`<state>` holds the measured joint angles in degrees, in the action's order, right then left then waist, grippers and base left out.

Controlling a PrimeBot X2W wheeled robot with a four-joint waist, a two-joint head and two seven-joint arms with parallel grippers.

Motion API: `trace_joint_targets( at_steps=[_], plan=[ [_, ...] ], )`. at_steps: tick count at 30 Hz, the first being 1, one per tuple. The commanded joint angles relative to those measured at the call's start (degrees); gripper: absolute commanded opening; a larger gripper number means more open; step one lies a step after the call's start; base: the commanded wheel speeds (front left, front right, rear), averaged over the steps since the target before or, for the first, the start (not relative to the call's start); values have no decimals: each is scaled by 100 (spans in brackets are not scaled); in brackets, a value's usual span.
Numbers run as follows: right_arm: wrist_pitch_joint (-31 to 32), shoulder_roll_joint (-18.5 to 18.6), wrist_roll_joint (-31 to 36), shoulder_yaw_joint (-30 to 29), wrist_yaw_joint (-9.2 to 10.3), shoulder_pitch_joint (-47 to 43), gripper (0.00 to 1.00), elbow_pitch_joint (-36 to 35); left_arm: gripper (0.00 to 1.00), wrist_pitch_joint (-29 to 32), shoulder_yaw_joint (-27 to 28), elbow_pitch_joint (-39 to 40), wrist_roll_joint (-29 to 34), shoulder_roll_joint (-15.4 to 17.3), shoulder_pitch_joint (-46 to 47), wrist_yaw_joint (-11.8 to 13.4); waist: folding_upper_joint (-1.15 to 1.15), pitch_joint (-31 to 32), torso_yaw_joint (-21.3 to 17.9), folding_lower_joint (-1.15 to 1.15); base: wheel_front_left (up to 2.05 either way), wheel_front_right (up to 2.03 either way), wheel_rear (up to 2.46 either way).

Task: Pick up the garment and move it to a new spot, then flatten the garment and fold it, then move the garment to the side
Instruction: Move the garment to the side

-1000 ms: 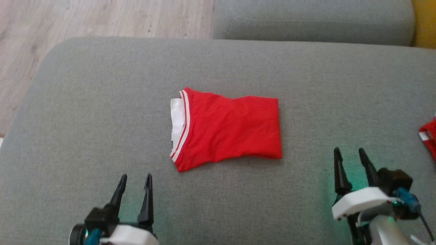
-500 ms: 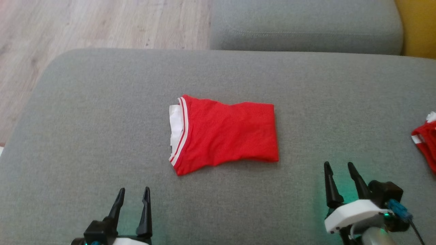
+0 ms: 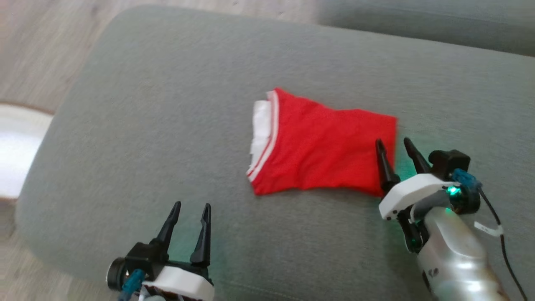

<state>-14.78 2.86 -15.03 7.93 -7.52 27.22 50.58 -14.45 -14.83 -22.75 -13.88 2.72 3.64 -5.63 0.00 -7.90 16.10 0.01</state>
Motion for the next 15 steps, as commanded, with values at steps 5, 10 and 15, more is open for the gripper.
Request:
trace_joint_targets(
  at_steps=[5, 10, 15],
  plan=[
    [73, 2, 63, -28, 3, 440, 86, 1191, 100, -55, 108, 105, -104, 16, 156, 26, 0, -302, 511, -1, 0, 0, 0],
    [-12, 2, -294, 282, 3, 378, 0, 1262, 100, -55, 233, 123, -51, 16, 115, 36, 0, -232, 124, -1, 0, 0, 0],
    [-19, 2, -439, 378, 3, 103, 0, 520, 100, -55, 392, 175, 33, 16, 169, -4, 0, -133, -885, -1, 0, 0, 0]
  ],
)
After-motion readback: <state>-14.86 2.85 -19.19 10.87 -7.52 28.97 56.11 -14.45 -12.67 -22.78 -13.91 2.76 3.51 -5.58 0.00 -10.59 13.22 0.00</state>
